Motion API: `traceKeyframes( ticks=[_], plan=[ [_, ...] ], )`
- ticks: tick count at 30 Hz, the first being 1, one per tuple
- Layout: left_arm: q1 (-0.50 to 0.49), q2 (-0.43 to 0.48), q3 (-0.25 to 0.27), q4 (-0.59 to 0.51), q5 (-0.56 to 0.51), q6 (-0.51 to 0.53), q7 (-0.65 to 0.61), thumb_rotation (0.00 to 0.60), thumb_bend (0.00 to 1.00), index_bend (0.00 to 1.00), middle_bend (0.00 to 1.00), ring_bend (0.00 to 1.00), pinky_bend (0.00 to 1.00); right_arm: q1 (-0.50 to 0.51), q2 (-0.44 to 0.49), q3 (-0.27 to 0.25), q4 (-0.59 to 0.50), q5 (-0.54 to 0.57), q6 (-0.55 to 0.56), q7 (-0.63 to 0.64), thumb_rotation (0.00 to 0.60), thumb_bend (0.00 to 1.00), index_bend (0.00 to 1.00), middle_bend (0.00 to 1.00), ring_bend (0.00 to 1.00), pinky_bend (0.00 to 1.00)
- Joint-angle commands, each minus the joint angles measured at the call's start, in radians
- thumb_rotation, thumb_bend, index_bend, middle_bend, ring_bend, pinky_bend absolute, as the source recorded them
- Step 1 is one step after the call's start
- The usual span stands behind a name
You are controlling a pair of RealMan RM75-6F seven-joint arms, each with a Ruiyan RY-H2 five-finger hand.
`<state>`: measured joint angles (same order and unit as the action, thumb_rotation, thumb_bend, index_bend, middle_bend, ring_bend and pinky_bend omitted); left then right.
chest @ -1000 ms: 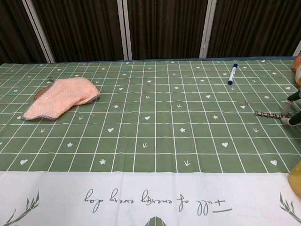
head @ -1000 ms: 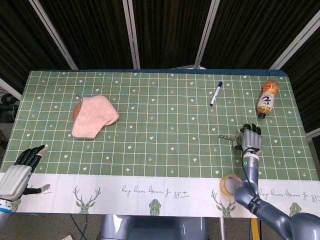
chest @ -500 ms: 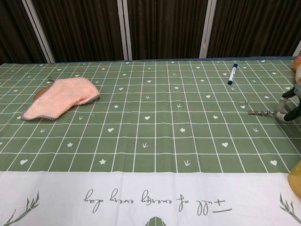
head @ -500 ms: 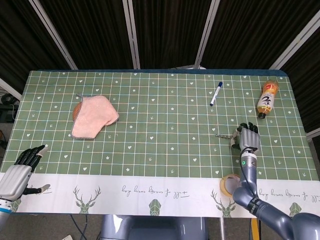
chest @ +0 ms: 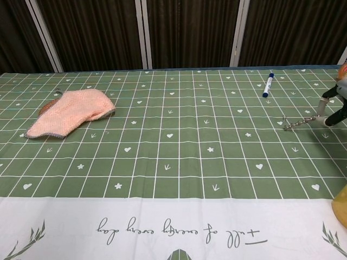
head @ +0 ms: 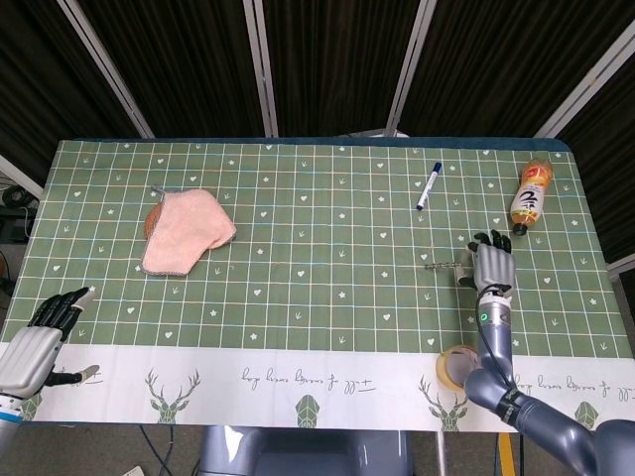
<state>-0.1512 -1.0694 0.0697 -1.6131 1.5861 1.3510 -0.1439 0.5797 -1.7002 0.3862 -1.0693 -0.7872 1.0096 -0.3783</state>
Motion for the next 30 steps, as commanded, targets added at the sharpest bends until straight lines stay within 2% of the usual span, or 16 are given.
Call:
traceKeyframes(
  ticks=[1,18,30],
  plan=[
    [0.000,0.000,0.000,0.000,0.001,0.001,-0.001,0.600,0.08,0.00,0.00,0.00,0.00,0.006,0.020,0.002,-0.034,-0.004,0.015,-0.018,0.600,0.33,0.57,0.19,0.00,0.00],
    [0.001,0.000,-0.001,0.001,0.004,0.007,-0.006,0.600,0.08,0.00,0.00,0.00,0.00,0.032,0.062,0.003,-0.135,-0.010,0.063,-0.060,0.600,0.33,0.58,0.19,0.00,0.00],
    [0.002,-0.001,-0.002,0.002,0.005,0.010,-0.007,0.600,0.08,0.00,0.00,0.00,0.00,0.061,0.048,0.014,-0.105,0.003,0.066,-0.056,0.600,0.33,0.58,0.19,0.00,0.00]
  ],
)
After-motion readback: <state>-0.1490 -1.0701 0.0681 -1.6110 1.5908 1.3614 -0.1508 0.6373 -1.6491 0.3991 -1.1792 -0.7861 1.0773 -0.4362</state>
